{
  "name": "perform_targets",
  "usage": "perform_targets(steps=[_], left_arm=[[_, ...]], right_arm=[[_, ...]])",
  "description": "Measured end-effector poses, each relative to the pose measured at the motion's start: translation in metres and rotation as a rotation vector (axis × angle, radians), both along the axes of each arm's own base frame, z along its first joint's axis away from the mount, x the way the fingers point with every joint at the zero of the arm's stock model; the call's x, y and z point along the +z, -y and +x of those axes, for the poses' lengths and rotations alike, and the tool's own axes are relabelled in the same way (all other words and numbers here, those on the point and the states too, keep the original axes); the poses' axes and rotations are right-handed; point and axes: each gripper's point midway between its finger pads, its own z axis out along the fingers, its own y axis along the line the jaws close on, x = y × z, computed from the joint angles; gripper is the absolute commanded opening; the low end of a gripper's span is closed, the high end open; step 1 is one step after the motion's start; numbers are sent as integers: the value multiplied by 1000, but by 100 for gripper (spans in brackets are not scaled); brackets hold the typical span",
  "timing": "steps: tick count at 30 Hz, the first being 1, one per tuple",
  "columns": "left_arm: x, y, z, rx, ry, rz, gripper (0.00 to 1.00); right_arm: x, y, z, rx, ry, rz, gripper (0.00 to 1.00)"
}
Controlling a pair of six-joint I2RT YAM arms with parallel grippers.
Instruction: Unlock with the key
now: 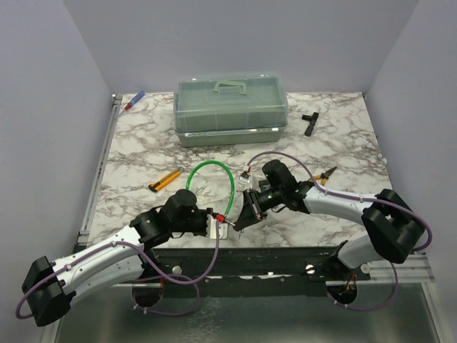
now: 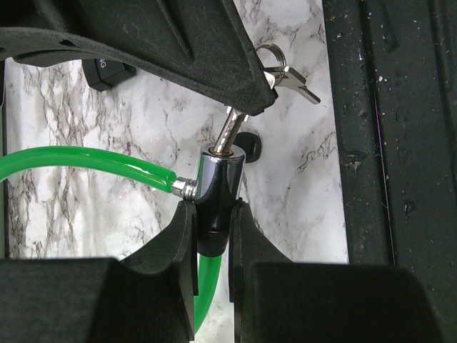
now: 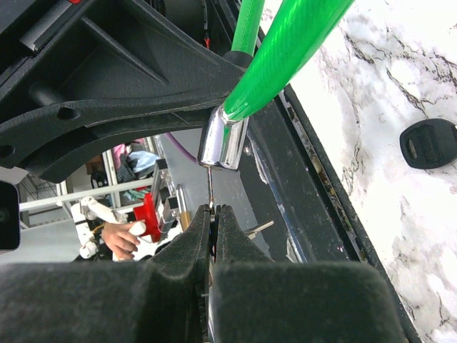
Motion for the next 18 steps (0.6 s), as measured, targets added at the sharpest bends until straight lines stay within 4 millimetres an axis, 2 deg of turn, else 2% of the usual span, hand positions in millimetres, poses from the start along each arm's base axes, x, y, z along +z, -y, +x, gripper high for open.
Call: perform_targets(steps=[18], left_arm=[[-4,-1,-2,-13,1,16,0]], right_arm=[[-4,-2,-1,27,-51,-32,0]])
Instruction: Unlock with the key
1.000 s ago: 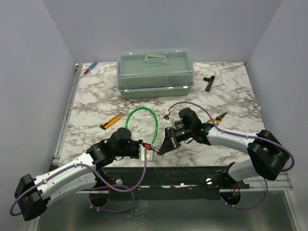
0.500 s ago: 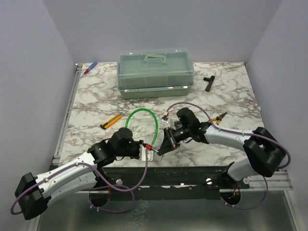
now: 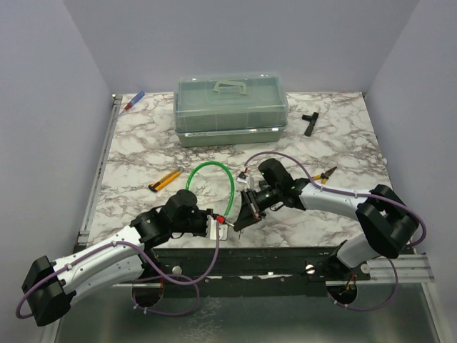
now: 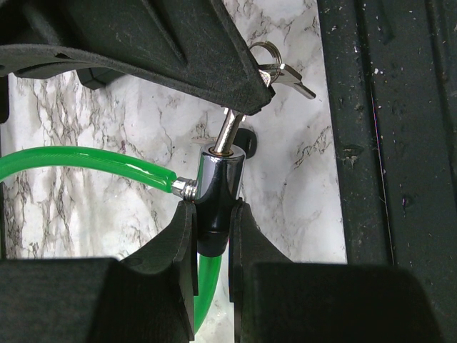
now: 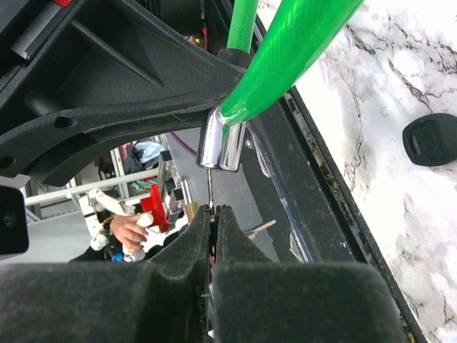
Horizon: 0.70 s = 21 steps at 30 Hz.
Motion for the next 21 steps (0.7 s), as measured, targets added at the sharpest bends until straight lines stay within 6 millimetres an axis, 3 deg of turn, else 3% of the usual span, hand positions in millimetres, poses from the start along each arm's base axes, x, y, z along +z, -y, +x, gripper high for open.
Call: perform_targets(steps=[21], left_arm=[[-3,1,-3,-19,22,16,0]], right_arm=[[-1,0,-2,12,-54,-65,0]])
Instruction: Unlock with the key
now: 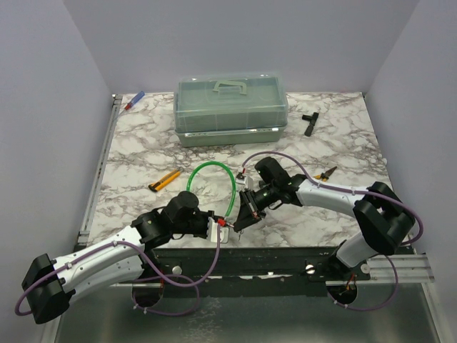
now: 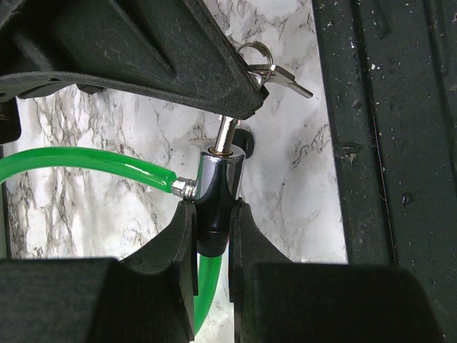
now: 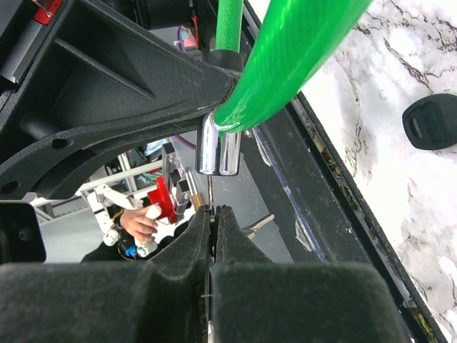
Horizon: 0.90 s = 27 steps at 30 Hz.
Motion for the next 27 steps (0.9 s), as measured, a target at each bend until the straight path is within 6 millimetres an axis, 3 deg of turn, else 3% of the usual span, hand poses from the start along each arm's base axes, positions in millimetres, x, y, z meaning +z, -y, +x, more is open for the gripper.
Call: perform_targets(steps=[27], left_arm=[[0,-2,5,22,19,9,0]], right_arm=[[-1,-5,10,-17,-19,-73,0]])
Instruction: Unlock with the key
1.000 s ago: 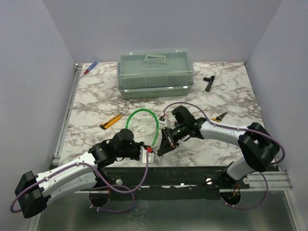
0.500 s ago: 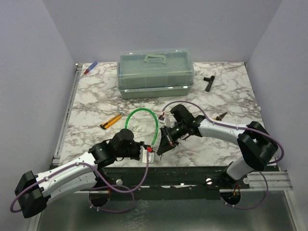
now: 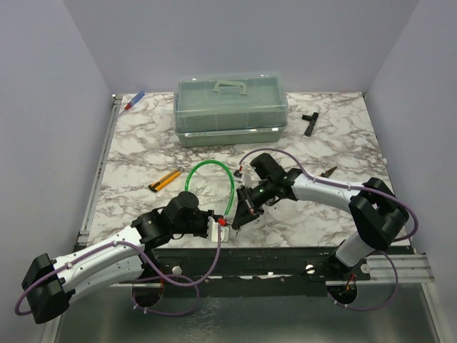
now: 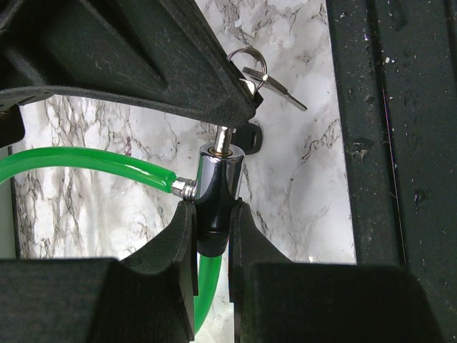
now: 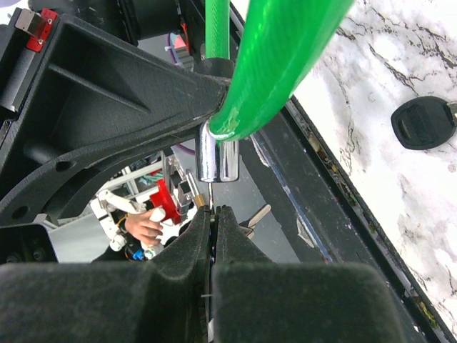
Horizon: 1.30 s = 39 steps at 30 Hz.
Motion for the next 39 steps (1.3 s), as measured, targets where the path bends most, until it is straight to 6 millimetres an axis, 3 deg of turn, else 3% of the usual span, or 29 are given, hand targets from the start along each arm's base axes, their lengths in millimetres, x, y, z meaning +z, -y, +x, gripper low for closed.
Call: perform_targets(steps=[25,32,39], left_arm=[[2,0,1,4,5,-8,0],[1,0,-1,0,0,-4,0],[2,2,-7,-23,-5,-15,0]], right_arm=[[1,-8,8,-13,-5,-20,0],[2,-9,10,-21,-1,-13,32],[4,-9,13,-33,33,-2,33]])
